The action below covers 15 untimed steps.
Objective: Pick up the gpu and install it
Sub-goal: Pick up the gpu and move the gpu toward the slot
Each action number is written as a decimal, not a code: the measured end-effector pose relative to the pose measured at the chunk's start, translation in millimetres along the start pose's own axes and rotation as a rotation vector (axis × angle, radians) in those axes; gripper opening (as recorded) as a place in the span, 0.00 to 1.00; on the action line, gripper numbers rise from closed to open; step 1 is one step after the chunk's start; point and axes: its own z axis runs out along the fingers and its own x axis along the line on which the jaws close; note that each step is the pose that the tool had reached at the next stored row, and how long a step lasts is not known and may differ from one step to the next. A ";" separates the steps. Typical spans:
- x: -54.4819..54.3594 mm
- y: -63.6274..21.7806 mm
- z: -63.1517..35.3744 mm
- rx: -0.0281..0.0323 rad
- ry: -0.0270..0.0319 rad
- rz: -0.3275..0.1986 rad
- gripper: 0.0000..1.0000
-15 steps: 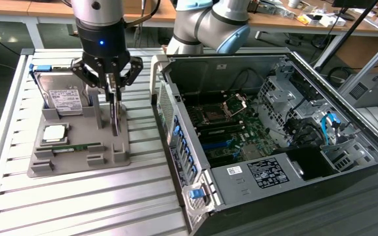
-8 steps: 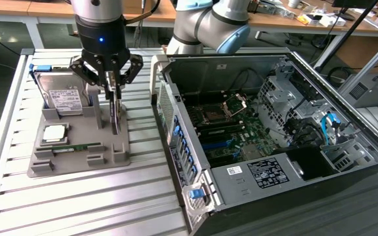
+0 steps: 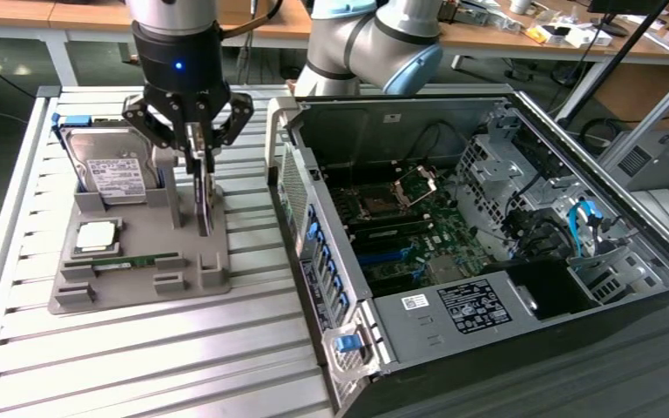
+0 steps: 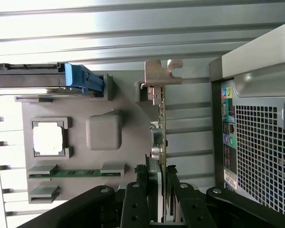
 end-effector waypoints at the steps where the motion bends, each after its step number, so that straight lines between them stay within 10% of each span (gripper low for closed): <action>1: 0.0 0.0 -0.6 0.0000 -0.0001 0.000 0.27; 15: -0.3 -0.2 -9.2 0.0000 0.0000 0.000 0.27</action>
